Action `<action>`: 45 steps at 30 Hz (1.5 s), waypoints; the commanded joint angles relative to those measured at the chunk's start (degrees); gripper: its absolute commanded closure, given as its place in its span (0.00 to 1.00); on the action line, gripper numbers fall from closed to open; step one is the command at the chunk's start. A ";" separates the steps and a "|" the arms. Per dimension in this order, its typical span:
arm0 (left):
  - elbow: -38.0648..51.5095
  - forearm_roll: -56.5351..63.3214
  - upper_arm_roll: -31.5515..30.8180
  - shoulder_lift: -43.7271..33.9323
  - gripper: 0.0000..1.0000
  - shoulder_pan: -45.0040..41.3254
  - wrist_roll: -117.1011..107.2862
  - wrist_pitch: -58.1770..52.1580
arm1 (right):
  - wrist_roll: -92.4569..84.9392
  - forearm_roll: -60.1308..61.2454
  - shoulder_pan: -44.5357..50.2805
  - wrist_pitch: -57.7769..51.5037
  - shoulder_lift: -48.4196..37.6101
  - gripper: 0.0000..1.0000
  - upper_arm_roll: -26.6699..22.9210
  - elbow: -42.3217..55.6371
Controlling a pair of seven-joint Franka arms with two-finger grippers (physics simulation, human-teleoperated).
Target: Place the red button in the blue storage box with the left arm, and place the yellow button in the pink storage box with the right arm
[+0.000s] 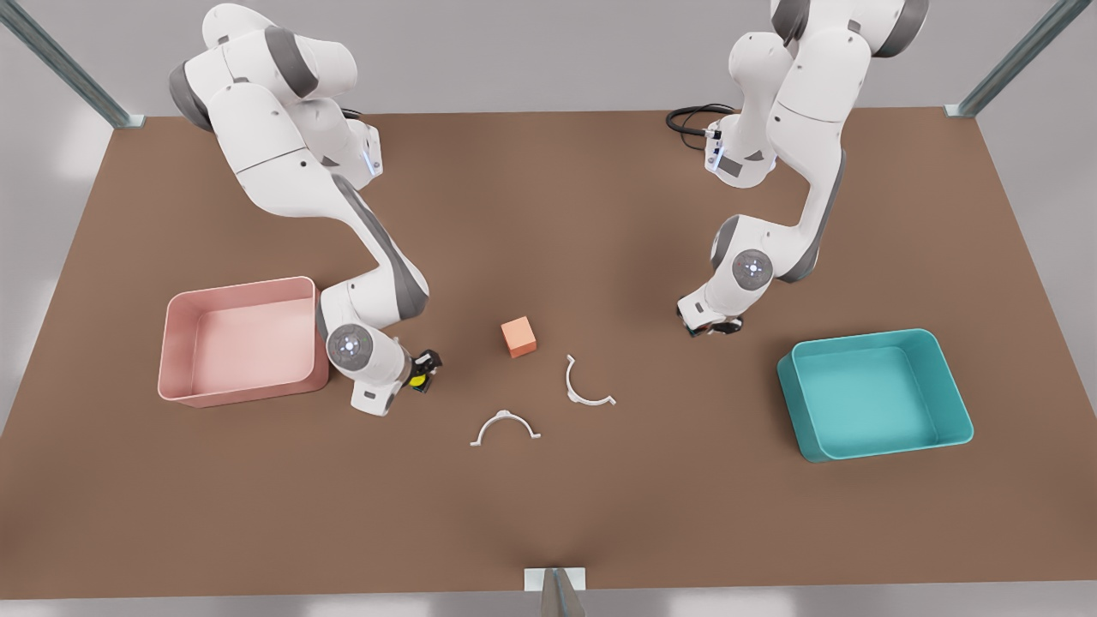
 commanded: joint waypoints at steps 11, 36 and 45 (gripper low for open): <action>6.99 0.08 3.33 -8.99 0.45 0.09 2.87 -12.33 | -2.01 -0.91 -0.02 15.67 3.39 0.03 -0.06 -5.25; 27.99 -12.22 18.27 0.43 0.00 6.78 9.08 -19.01 | -5.79 -4.07 -12.39 6.35 -11.99 0.45 4.76 -11.84; 47.86 2.54 5.27 -14.44 0.00 11.77 -5.03 -56.89 | -35.75 -4.07 -43.87 0.02 -16.74 0.45 10.66 -18.88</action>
